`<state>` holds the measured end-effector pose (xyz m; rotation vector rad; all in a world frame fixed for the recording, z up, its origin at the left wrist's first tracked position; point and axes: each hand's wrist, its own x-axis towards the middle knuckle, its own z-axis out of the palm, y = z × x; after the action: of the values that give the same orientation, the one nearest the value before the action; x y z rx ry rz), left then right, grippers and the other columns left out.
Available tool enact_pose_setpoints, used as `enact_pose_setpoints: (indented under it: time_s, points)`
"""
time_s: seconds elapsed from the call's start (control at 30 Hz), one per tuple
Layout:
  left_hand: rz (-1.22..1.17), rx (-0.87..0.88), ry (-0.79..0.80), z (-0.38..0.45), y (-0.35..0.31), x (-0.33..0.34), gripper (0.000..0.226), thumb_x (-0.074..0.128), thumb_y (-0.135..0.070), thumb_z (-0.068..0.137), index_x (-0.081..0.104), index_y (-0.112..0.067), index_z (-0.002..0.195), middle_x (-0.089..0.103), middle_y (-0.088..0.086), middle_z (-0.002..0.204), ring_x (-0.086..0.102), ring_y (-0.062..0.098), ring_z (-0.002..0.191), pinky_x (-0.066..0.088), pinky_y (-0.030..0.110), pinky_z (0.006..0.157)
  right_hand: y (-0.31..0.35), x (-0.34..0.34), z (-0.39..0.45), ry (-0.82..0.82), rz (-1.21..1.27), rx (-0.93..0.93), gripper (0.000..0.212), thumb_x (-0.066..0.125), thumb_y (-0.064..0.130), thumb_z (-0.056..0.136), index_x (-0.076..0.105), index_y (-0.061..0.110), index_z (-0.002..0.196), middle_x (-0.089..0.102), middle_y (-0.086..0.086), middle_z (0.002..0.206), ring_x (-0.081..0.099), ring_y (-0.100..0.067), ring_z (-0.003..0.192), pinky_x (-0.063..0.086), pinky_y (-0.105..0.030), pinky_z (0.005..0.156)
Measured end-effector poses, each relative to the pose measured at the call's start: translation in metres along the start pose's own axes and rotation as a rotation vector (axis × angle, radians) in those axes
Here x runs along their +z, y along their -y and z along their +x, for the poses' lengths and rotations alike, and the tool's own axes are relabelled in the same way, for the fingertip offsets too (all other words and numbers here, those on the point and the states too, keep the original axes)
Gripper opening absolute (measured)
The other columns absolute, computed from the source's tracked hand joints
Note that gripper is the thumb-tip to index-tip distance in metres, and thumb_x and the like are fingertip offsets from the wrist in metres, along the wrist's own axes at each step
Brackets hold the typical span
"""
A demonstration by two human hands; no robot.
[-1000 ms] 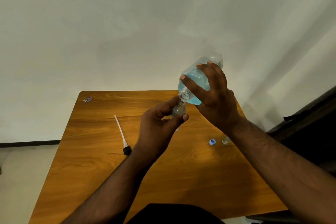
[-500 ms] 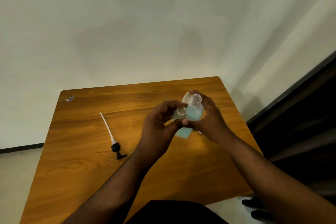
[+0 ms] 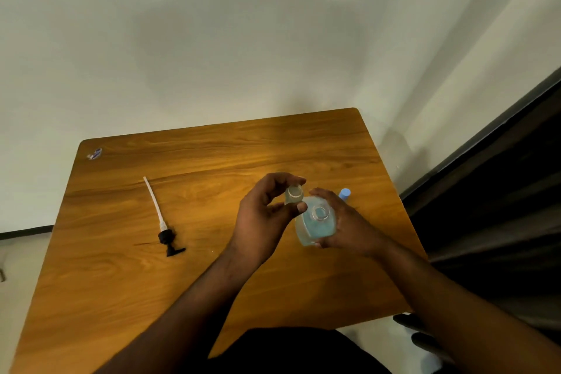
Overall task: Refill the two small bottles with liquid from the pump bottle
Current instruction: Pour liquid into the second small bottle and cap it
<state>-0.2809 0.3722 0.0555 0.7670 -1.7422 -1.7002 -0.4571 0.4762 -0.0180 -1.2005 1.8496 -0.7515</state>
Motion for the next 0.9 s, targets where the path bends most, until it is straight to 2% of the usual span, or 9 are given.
enact_pose_setpoints:
  time_s: [0.13, 0.3, 0.5, 0.57, 0.6, 0.67, 0.77, 0.83, 0.9]
  points:
    - [-0.002, 0.012, -0.045, 0.009, 0.007, 0.018, 0.032, 0.074, 0.008, 0.078, 0.061, -0.011, 0.102, 0.07, 0.005, 0.115, 0.064, 0.012, 0.116, 0.055, 0.018, 0.076, -0.016, -0.009, 0.005, 0.055, -0.004, -0.005, 0.1, 0.089, 0.019, 0.059, 0.026, 0.047, 0.131, 0.036, 0.03, 0.127, 0.043, -0.004, 0.122, 0.041, -0.012, 0.093]
    - [-0.006, -0.014, -0.109, 0.019, 0.018, 0.033, 0.031, 0.074, 0.007, 0.078, 0.06, -0.005, 0.104, 0.071, 0.005, 0.116, 0.064, 0.015, 0.116, 0.055, 0.02, 0.078, -0.034, -0.011, 0.011, 0.113, 0.031, -0.019, 0.107, 0.091, 0.024, 0.057, 0.025, 0.041, 0.139, 0.038, 0.017, 0.139, 0.04, -0.006, 0.129, 0.042, -0.038, 0.106]
    - [-0.023, -0.061, -0.181, 0.03, 0.033, 0.048, 0.033, 0.074, 0.01, 0.077, 0.062, -0.005, 0.103, 0.071, 0.005, 0.115, 0.065, 0.016, 0.115, 0.053, 0.017, 0.078, -0.034, -0.032, 0.02, 0.335, -0.076, 0.009, 0.135, 0.088, 0.019, 0.061, -0.016, 0.058, 0.138, 0.017, 0.006, 0.157, 0.023, -0.013, 0.142, 0.035, -0.038, 0.112]
    - [-0.03, -0.073, -0.215, 0.033, 0.037, 0.051, 0.033, 0.073, 0.011, 0.077, 0.062, -0.003, 0.104, 0.071, 0.004, 0.115, 0.064, 0.016, 0.116, 0.053, 0.017, 0.079, -0.032, -0.056, 0.029, 0.432, -0.142, 0.054, 0.135, 0.085, 0.013, 0.065, -0.02, 0.057, 0.137, 0.014, 0.005, 0.159, 0.022, -0.017, 0.142, 0.041, -0.04, 0.107]
    - [-0.033, -0.076, -0.223, 0.033, 0.037, 0.051, 0.033, 0.073, 0.011, 0.077, 0.061, -0.003, 0.104, 0.071, 0.004, 0.115, 0.064, 0.016, 0.117, 0.053, 0.017, 0.079, -0.029, -0.068, 0.033, 0.448, -0.153, 0.077, 0.13, 0.083, 0.01, 0.068, -0.015, 0.054, 0.141, 0.02, 0.004, 0.158, 0.028, -0.018, 0.14, 0.045, -0.041, 0.103]
    - [-0.035, -0.088, -0.246, 0.035, 0.041, 0.053, 0.033, 0.072, 0.012, 0.077, 0.061, -0.001, 0.105, 0.071, 0.003, 0.115, 0.063, 0.015, 0.117, 0.053, 0.017, 0.079, -0.025, -0.088, 0.05, 0.405, -0.261, 0.053, 0.102, 0.075, 0.006, 0.076, 0.013, 0.044, 0.147, 0.041, 0.001, 0.148, 0.046, -0.015, 0.127, 0.051, -0.035, 0.095]
    - [-0.021, -0.098, -0.282, 0.035, 0.046, 0.055, 0.033, 0.073, 0.011, 0.077, 0.061, -0.002, 0.106, 0.071, 0.002, 0.115, 0.064, 0.013, 0.116, 0.053, 0.017, 0.08, -0.016, -0.093, 0.081, 0.25, -0.497, -0.129, 0.054, 0.064, 0.003, 0.084, 0.053, 0.026, 0.132, 0.059, 0.0, 0.129, 0.057, -0.008, 0.104, 0.047, -0.024, 0.08]
    - [-0.021, -0.113, -0.303, 0.035, 0.049, 0.054, 0.033, 0.073, 0.01, 0.077, 0.061, -0.003, 0.106, 0.071, 0.002, 0.115, 0.065, 0.012, 0.114, 0.053, 0.019, 0.085, -0.017, -0.08, 0.102, 0.295, -0.613, -0.203, 0.044, 0.064, 0.006, 0.085, 0.059, 0.024, 0.125, 0.059, 0.0, 0.13, 0.056, -0.014, 0.113, 0.046, -0.028, 0.087]
    - [-0.011, -0.118, -0.31, 0.036, 0.052, 0.054, 0.033, 0.074, 0.009, 0.077, 0.061, -0.005, 0.105, 0.071, 0.003, 0.114, 0.066, 0.012, 0.112, 0.053, 0.025, 0.092, -0.024, -0.059, 0.122, 0.418, -0.789, -0.163, 0.046, 0.065, 0.01, 0.085, 0.056, 0.027, 0.127, 0.05, -0.001, 0.139, 0.048, -0.021, 0.126, 0.044, -0.036, 0.098]
